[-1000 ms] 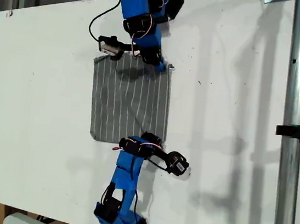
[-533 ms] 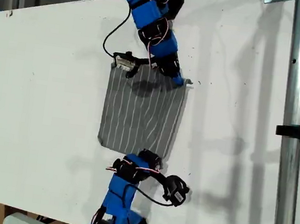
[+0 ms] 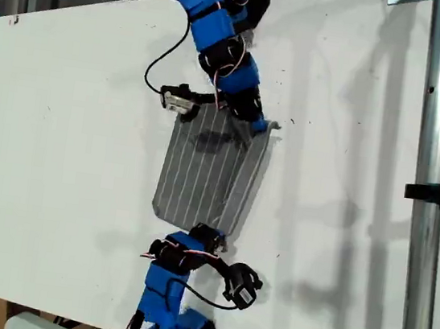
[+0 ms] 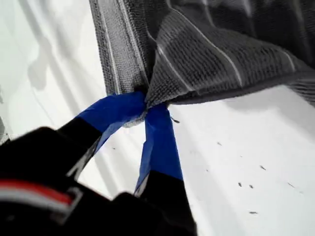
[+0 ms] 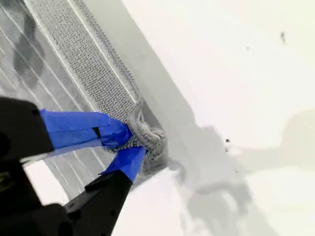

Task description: Grasp corners of a towel and fold twice.

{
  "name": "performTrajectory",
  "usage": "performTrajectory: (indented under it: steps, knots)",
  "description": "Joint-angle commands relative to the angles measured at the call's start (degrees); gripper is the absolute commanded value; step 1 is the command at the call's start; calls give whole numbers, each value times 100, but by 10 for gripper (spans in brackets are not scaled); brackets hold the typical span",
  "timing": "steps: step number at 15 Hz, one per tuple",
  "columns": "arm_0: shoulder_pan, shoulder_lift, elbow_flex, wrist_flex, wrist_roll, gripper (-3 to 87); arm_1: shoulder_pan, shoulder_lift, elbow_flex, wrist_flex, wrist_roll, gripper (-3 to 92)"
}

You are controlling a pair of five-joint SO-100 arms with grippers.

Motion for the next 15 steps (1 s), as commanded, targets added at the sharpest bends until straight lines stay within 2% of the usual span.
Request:
performTrajectory:
  steps: [1, 4, 6, 9, 11, 15]
  knots:
    - [-949, 264, 53, 53, 686, -29, 686, 1696, 940, 650, -132, -3]
    - [-2048, 158, 0, -272, 1758, -29, 1749, 3691, 1907, 1582, -483, -3]
    - [-2707, -18, -404, -466, 2540, -29, 2769, 4474, 2004, 2145, -1143, -3]
    - [-3278, -800, -1740, -53, 3094, -29, 3894, 4711, 1784, 2320, -2074, -3]
    - [-3270, -1239, -2391, 211, 3164, -29, 3858, 4685, 1802, 2188, -2065, -3]
    - [-2742, -1222, -2171, 272, 2698, -29, 2610, 4518, 1749, 1758, -1283, -3]
